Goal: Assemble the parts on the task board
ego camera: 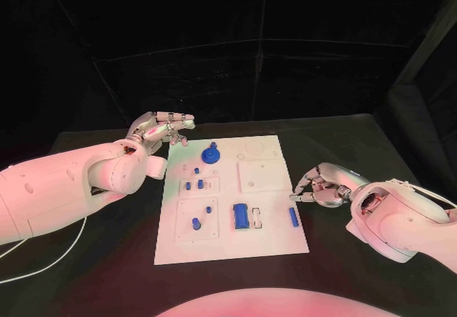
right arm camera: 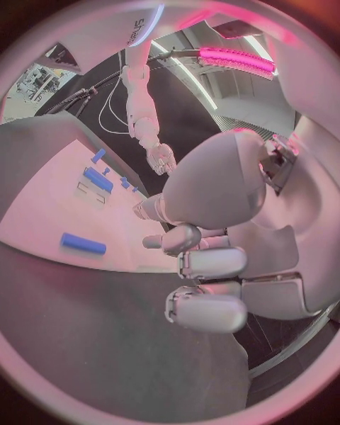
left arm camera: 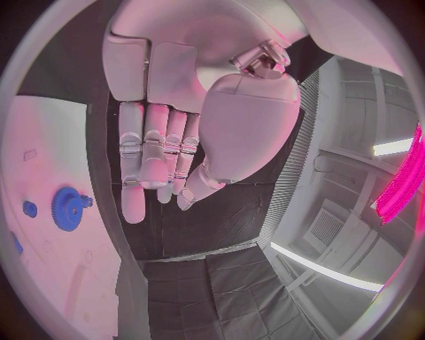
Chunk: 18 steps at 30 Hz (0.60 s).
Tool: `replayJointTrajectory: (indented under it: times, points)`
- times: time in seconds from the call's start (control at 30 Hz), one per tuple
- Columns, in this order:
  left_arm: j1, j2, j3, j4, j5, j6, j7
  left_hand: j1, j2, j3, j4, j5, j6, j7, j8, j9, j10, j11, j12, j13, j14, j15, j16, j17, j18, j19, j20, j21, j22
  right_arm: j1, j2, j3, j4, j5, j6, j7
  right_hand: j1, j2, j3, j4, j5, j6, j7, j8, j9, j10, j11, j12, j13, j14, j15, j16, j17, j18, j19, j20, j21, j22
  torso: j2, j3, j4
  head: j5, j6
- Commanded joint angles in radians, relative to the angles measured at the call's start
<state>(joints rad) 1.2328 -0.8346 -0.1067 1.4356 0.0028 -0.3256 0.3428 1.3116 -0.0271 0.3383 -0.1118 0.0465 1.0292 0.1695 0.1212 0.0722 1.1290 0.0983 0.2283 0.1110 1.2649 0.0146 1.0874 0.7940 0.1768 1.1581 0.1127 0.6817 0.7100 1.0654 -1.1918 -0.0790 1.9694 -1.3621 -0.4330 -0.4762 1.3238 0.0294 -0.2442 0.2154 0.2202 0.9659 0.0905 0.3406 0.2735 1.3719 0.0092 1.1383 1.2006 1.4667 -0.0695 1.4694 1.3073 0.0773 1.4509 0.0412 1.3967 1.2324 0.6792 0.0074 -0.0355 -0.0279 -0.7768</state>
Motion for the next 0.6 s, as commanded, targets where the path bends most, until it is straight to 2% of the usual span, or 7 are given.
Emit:
replayJointTrajectory:
  times: [0.03, 0.07, 0.13, 0.23, 0.6]
  points:
    - [0.0, 0.002, 0.0, -0.001, 0.001, 0.008, 0.005, 0.003, 0.004, 0.003, 0.005, 0.002, -0.006, 0.0, -0.001, -0.001, -0.008, -0.002, 0.003, 0.001, -0.005, 0.001, -0.006, -0.001, 0.006, 0.0, 0.004, -0.004, -0.002, 0.001, 0.003, -0.001, -0.008, -0.034, 0.091, -0.052, 0.004, 0.008, -0.008, 0.002, 0.011, 0.015, -0.001, -0.005, -0.001, -0.009, 0.0, -0.005, -0.001, 0.065, 0.009, -0.007, 0.067, -0.01, 0.0, 0.006, -0.007, -0.001, -0.004, 0.0043, -0.0062, -0.001, 0.001]
    - [-0.001, 0.002, -0.001, -0.001, 0.001, 0.008, 0.005, 0.003, 0.004, 0.003, 0.005, 0.002, -0.006, 0.0, -0.001, -0.001, -0.008, -0.002, 0.003, 0.001, -0.005, 0.001, -0.006, -0.001, 0.006, 0.0, 0.004, -0.004, -0.002, 0.001, 0.005, -0.001, -0.011, -0.047, 0.105, -0.06, 0.005, 0.009, -0.009, 0.002, 0.014, 0.02, -0.002, -0.005, -0.001, -0.008, -0.001, -0.004, 0.0, 0.065, 0.008, -0.007, 0.068, -0.01, 0.0, 0.006, -0.006, 0.0, -0.005, 0.0053, -0.0061, -0.002, -0.001]
    - [-0.002, 0.001, -0.001, -0.001, 0.001, 0.008, 0.005, 0.003, 0.004, 0.003, 0.005, 0.002, -0.006, 0.0, -0.001, -0.001, -0.008, -0.002, 0.003, 0.001, -0.005, 0.001, -0.006, -0.001, 0.006, 0.0, 0.004, -0.004, -0.002, 0.0, 0.01, -0.001, -0.015, -0.063, 0.125, -0.071, 0.005, 0.008, -0.012, 0.003, 0.016, 0.027, -0.004, -0.004, 0.0, -0.007, -0.002, -0.004, 0.0, 0.065, 0.008, -0.006, 0.069, -0.01, 0.0, 0.005, -0.006, 0.001, -0.004, 0.0034, -0.0045, -0.005, -0.001]
    - [-0.002, 0.001, -0.002, -0.001, 0.001, 0.009, 0.005, 0.003, 0.004, 0.003, 0.005, 0.002, -0.006, 0.0, -0.001, -0.001, -0.008, -0.002, 0.003, 0.001, -0.005, 0.001, -0.006, -0.001, 0.006, 0.0, 0.004, -0.004, -0.002, 0.0, 0.017, -0.001, -0.018, -0.079, 0.15, -0.084, 0.006, 0.008, -0.015, 0.003, 0.018, 0.037, -0.006, -0.003, 0.001, -0.006, -0.003, -0.004, 0.001, 0.065, 0.006, -0.006, 0.07, -0.01, 0.001, 0.005, -0.005, 0.002, -0.005, 0.0031, -0.0036, -0.006, -0.001]
    - [-0.004, 0.0, -0.003, -0.001, 0.001, 0.009, 0.005, 0.003, 0.004, 0.003, 0.005, 0.002, -0.006, 0.0, -0.001, -0.001, -0.008, -0.002, 0.003, 0.001, -0.005, 0.001, -0.006, -0.001, 0.006, 0.0, 0.004, -0.004, -0.002, -0.01, 0.043, -0.002, -0.027, -0.113, 0.202, -0.104, 0.008, 0.005, -0.025, 0.004, 0.018, 0.061, -0.013, 0.002, 0.006, -0.005, -0.009, -0.008, 0.0, 0.066, 0.002, -0.006, 0.071, -0.01, 0.001, 0.002, -0.005, 0.004, -0.003, 0.0018, -0.0064, -0.005, -0.001]
